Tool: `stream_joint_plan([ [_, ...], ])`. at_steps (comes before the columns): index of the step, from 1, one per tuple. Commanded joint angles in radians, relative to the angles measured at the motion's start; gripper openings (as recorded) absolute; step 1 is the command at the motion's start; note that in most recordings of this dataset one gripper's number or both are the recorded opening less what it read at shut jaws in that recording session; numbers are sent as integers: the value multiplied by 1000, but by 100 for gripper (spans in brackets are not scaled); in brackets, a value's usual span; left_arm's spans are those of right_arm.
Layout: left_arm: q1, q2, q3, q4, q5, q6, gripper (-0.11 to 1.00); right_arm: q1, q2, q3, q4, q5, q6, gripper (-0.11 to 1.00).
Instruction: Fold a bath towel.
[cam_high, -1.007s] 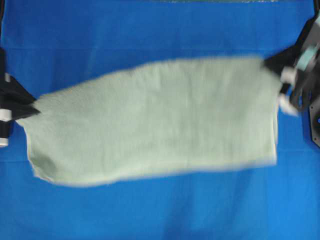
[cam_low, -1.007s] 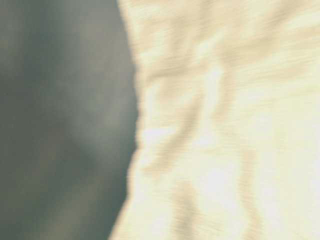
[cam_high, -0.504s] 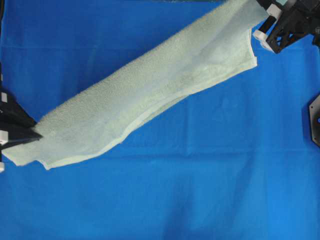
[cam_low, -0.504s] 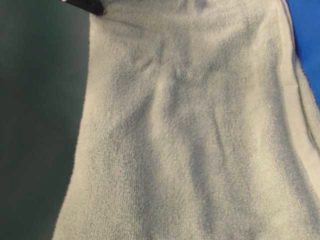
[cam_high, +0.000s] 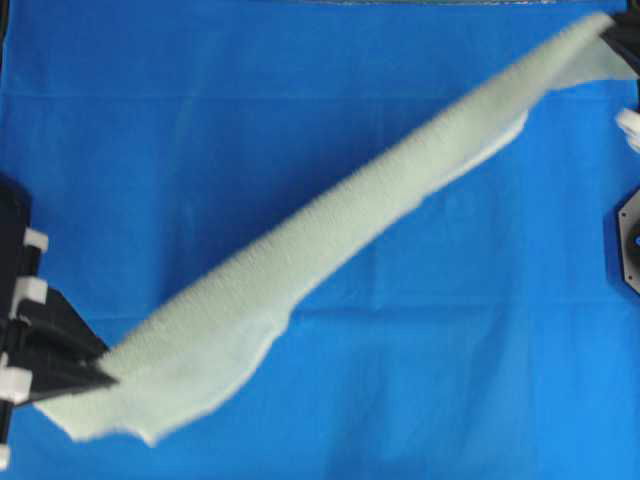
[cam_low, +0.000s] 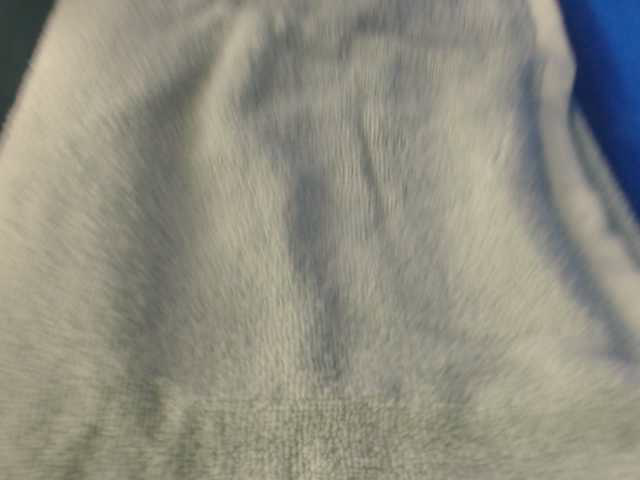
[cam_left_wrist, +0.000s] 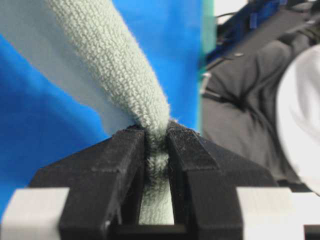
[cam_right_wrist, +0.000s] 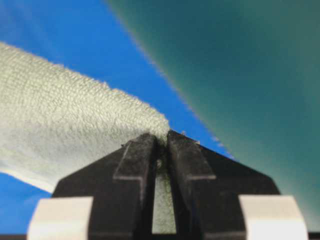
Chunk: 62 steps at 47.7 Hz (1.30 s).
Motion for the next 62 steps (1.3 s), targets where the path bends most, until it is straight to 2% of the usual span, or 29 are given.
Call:
stream_joint_plan([
  [1, -31, 31, -57, -3, -9, -5, 12, 61, 6, -26, -12, 72, 21, 10],
  [7, -29, 64, -67, 6, 8, -34, 12, 52, 57, -12, -28, 107, 38, 10],
  [11, -11, 71, -46, 20, 37, -58, 12, 5, 127, -2, -48, 74, 40, 10],
  [14, 14, 64, -6, 21, 64, -75, 12, -60, 184, 2, -51, 17, 34, 10],
  [22, 87, 28, 140, 21, 71, -120, 12, -325, 360, 5, -46, -236, 15, 10],
  [28, 147, -20, 281, 21, 64, -153, 12, -497, 492, -9, -44, -448, -28, 10],
  [33, 195, -64, 377, 21, 54, -167, 12, -600, 588, -28, -44, -601, -66, 10],
  [39, 276, -123, 494, 23, 11, -167, 12, -689, 703, -60, -44, -765, -89, 10],
  [47, 376, -179, 629, 23, -106, -158, 12, -741, 828, -101, -44, -882, -120, 10],
  [54, 426, -198, 709, 23, -183, -141, 12, -761, 910, -140, -44, -908, -155, 10],
  [62, 457, -202, 759, 23, -202, -117, 11, -769, 942, -176, -46, -928, -164, 10],
])
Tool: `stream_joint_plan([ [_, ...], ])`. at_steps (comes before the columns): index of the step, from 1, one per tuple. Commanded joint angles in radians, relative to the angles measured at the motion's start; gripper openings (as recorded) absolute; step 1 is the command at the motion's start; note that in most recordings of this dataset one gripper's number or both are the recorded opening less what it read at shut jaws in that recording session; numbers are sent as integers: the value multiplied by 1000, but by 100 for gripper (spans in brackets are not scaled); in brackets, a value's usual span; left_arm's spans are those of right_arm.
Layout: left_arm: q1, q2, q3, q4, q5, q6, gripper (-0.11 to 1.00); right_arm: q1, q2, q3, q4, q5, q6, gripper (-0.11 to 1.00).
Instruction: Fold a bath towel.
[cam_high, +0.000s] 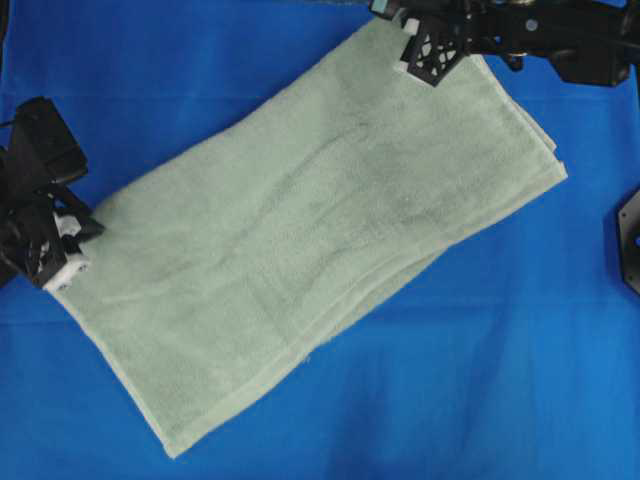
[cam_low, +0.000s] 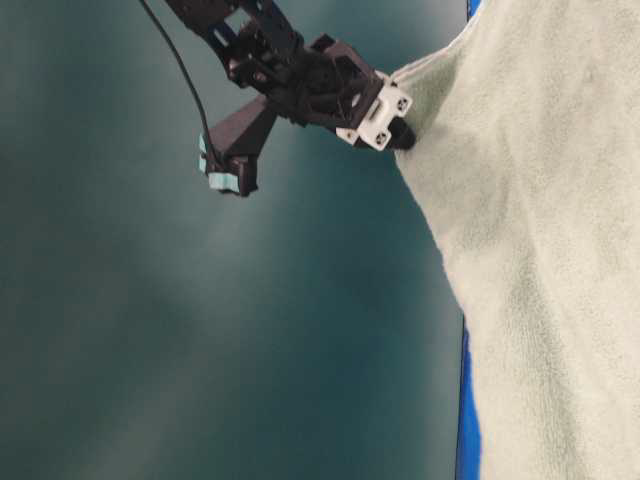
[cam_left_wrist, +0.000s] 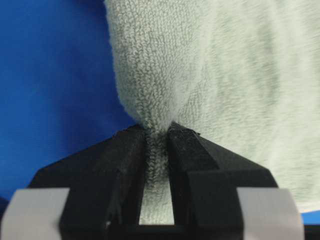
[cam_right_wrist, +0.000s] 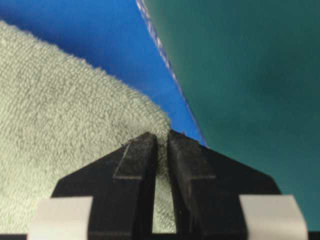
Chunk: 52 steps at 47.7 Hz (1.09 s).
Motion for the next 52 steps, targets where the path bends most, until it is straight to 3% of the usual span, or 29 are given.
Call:
stream_joint_plan([
  [1, 12, -6, 2, 5, -9, 11, 11, -8, -9, -38, -8, -18, -2, 10],
  [4, 17, -12, 8, 5, -11, 25, 14, -9, -6, -43, -8, -29, -2, 11],
  [7, 18, -18, 8, 5, -11, 40, 29, -8, -6, -44, -8, -35, -2, 12],
  [13, 18, -46, 9, 6, -9, 75, 68, -2, -20, -34, -6, -17, 0, 48],
  [18, 35, -95, 11, 9, -2, 117, 87, 11, -69, -8, 6, 41, 3, 69],
  [20, 41, -118, 9, 9, 2, 130, 87, 17, -97, 8, 25, 77, 3, 68],
  [23, 52, -153, 11, 9, 3, 156, 85, 28, -147, 41, 84, 146, 3, 62],
  [29, 80, -218, 11, 9, 6, 192, 85, 46, -245, 112, 219, 255, -11, 64],
  [39, 135, -242, 11, 9, 5, 259, 85, 67, -359, 221, 410, 311, -84, 64],
  [52, 141, -225, 12, 9, -14, 291, 85, 41, -348, 244, 430, 285, -94, 64],
])
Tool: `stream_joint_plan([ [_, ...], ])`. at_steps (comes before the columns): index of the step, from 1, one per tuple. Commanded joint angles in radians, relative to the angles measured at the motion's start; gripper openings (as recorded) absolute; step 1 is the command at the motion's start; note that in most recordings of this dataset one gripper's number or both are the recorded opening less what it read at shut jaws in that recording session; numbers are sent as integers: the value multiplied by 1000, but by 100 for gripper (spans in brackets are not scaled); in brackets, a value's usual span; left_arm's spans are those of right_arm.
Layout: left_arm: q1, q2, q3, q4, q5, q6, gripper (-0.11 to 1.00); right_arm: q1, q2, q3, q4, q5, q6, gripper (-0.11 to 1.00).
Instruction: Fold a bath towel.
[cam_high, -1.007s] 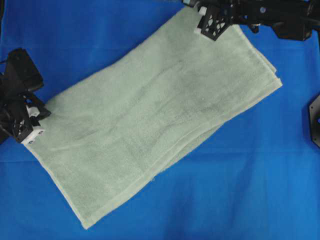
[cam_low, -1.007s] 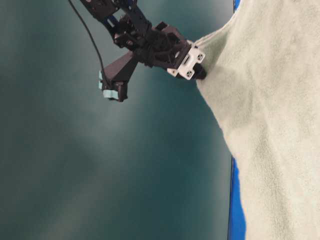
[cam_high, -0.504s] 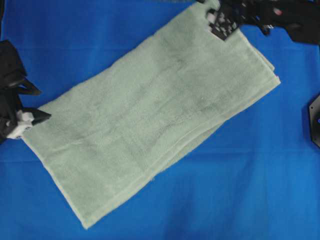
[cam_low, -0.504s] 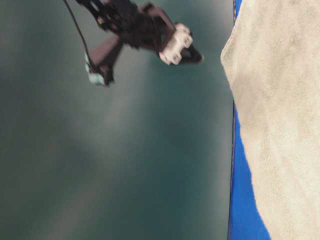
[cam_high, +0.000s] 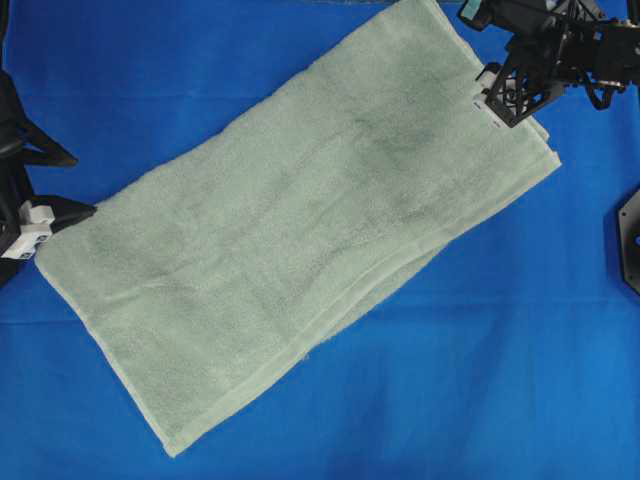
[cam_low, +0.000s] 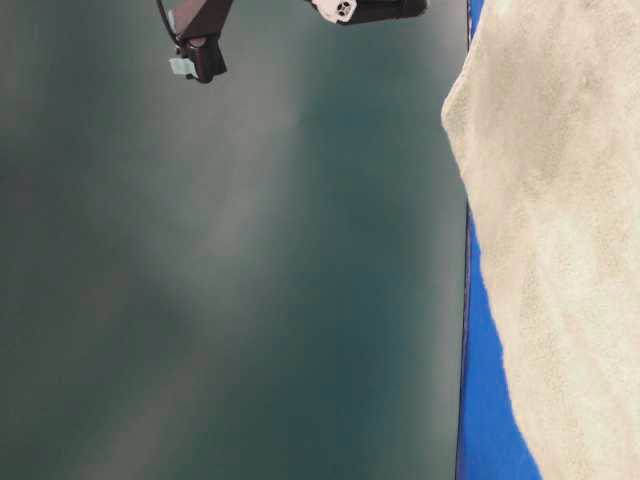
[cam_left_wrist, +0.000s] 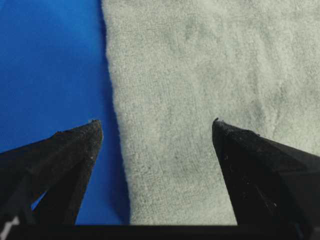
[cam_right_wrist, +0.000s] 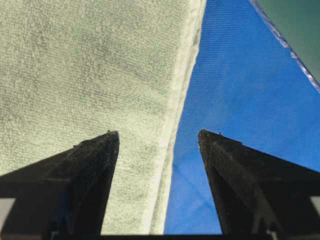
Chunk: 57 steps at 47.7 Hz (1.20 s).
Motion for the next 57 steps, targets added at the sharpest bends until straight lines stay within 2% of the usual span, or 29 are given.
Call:
stream_joint_plan([
  [1, 3, 11, -9, 5, -12, 2, 85, -26, 12, -2, 2, -25, 0, 64],
  [20, 3, 23, -8, 5, -21, 2, 85, -135, 230, 81, 11, -275, 11, 64],
  [34, 3, 29, -9, 3, -25, 0, 85, -150, 253, 121, 15, -302, 14, 63],
  [39, 3, 28, -9, 2, -26, 0, 85, -150, 253, 140, 15, -304, 12, 53],
  [44, 3, 29, -9, 2, -25, 0, 85, -150, 252, 158, 18, -307, 15, 25],
  [47, 3, 28, -9, 2, -26, 0, 85, -152, 247, 161, 28, -302, 15, 12],
  [57, 3, 20, -11, -3, -26, -5, 85, -150, 227, 146, 41, -265, 17, 12],
])
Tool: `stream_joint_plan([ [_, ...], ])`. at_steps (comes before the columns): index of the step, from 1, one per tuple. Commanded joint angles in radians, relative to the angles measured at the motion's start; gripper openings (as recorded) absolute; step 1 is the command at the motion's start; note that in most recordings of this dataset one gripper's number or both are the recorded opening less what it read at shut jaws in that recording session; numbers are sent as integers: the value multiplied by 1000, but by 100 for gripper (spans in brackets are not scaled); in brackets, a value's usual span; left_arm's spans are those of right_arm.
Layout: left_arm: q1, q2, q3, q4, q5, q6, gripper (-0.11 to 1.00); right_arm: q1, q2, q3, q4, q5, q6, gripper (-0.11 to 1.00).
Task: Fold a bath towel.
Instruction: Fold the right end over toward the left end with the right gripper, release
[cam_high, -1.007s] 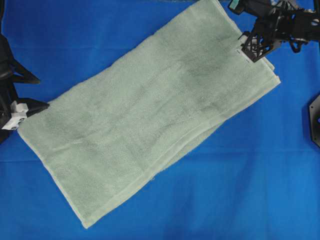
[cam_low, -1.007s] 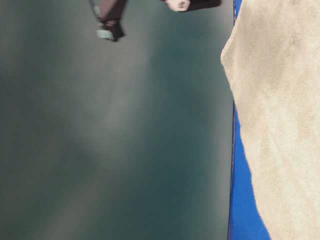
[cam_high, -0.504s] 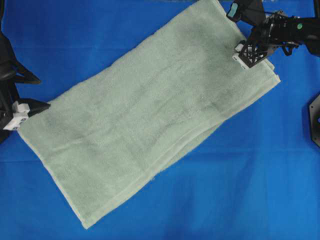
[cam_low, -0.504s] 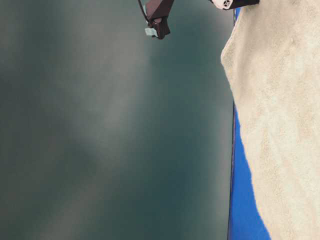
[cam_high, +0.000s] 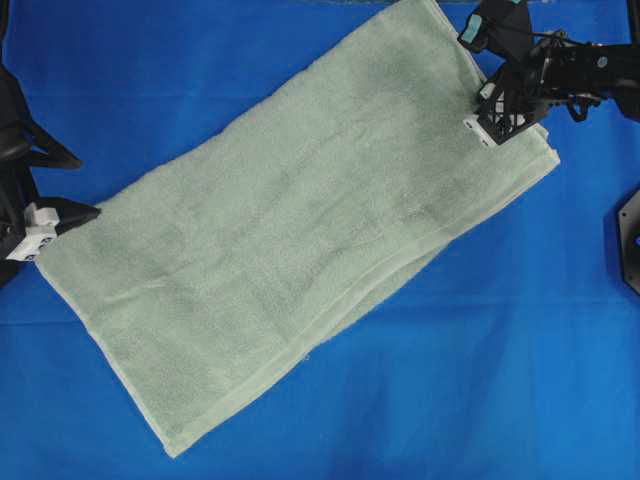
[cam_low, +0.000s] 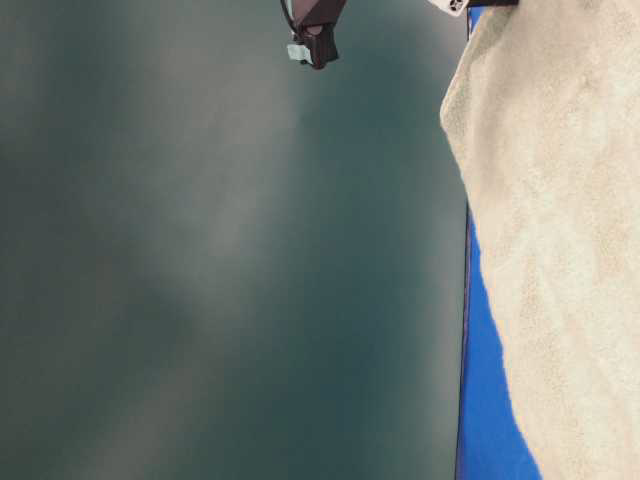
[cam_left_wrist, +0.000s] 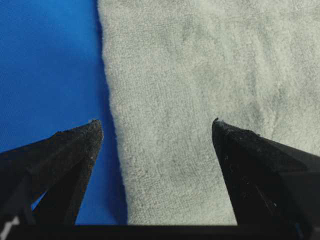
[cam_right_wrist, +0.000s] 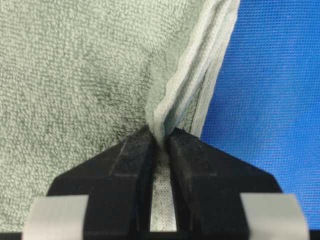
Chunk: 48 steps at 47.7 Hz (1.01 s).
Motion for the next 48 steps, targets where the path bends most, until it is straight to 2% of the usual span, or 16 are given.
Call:
stream_joint_plan([
  [1, 2, 2, -12, 0, -8, -3, 85, -17, -14, 3, 5, 57, 2, 12],
  [7, 2, 2, -15, -2, -8, -3, 85, 0, -100, -23, 25, 129, 11, 12],
  [15, 2, 3, -20, -3, -8, -3, 85, 77, -225, -64, 34, 201, 37, 12],
  [23, 2, 5, -21, -3, -12, -5, 85, 133, -256, -91, 34, 249, 67, 12],
  [29, 2, 5, -21, -3, -26, -3, 85, 193, -230, -115, 40, 232, 101, 12],
  [35, 2, 9, -23, -3, -46, 2, 85, 305, -161, -189, 41, 204, 153, 12],
  [41, 2, 11, -21, -3, -58, 3, 85, 436, -60, -301, 40, 204, 189, 12],
  [48, 2, 12, -21, -3, -61, 5, 85, 569, 69, -482, 29, 201, 204, 12],
])
